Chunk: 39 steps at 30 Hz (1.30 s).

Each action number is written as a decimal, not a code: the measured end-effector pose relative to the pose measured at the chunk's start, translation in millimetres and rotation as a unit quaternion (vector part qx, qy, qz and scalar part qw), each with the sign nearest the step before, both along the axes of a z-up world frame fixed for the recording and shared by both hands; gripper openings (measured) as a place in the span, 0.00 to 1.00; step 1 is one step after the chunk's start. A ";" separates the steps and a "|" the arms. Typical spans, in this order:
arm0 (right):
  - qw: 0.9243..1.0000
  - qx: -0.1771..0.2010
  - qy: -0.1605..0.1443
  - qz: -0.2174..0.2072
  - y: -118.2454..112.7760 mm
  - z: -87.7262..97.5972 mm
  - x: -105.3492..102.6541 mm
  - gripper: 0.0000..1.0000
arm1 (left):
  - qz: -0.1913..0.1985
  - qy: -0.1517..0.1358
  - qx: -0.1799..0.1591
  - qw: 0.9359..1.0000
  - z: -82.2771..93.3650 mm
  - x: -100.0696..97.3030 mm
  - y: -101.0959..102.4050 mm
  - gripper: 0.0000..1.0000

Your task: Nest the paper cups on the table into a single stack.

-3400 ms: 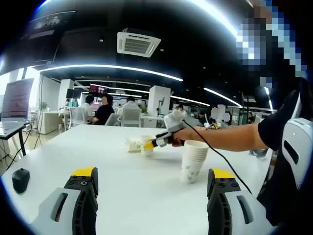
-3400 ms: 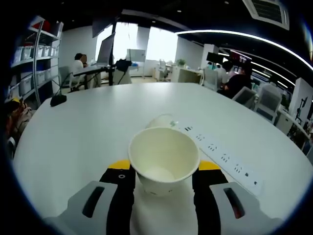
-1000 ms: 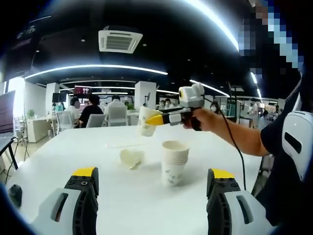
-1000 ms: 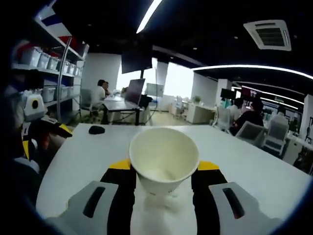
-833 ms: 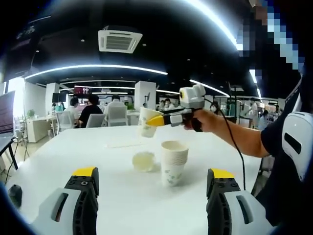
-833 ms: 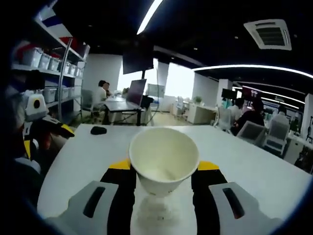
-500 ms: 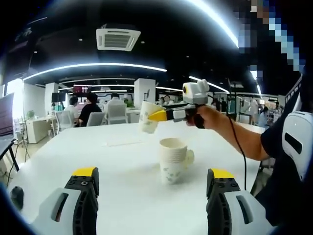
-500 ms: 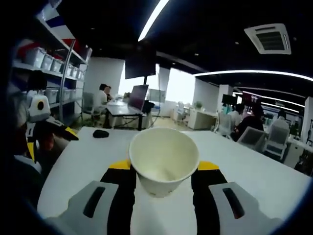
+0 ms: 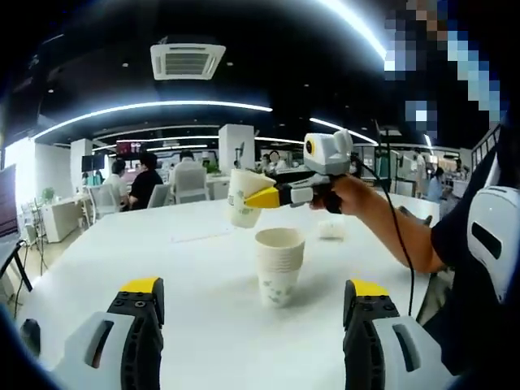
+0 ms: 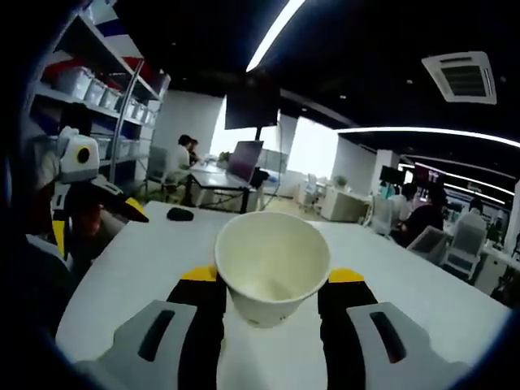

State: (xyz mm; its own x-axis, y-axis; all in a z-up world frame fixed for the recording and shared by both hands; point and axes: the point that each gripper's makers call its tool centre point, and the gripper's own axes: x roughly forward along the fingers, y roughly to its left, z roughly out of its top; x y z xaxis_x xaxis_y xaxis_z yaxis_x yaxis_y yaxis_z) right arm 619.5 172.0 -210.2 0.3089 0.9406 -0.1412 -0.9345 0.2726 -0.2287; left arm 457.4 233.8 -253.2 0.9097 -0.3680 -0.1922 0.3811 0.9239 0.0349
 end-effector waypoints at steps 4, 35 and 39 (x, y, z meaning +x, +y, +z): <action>1.000 0.003 -0.009 0.003 -7.0 5.5 -4.9 0.47 | -0.004 0.001 0.004 1.000 0.2 2.9 -5.9 0.97; 0.998 0.014 -0.014 0.057 -33.3 35.3 -48.1 0.47 | -0.022 -0.021 0.051 0.998 21.9 23.5 -32.6 0.95; 0.997 0.011 -0.019 0.068 -32.4 38.6 -54.7 0.47 | -0.033 -0.043 0.073 0.996 36.3 30.9 -42.2 0.94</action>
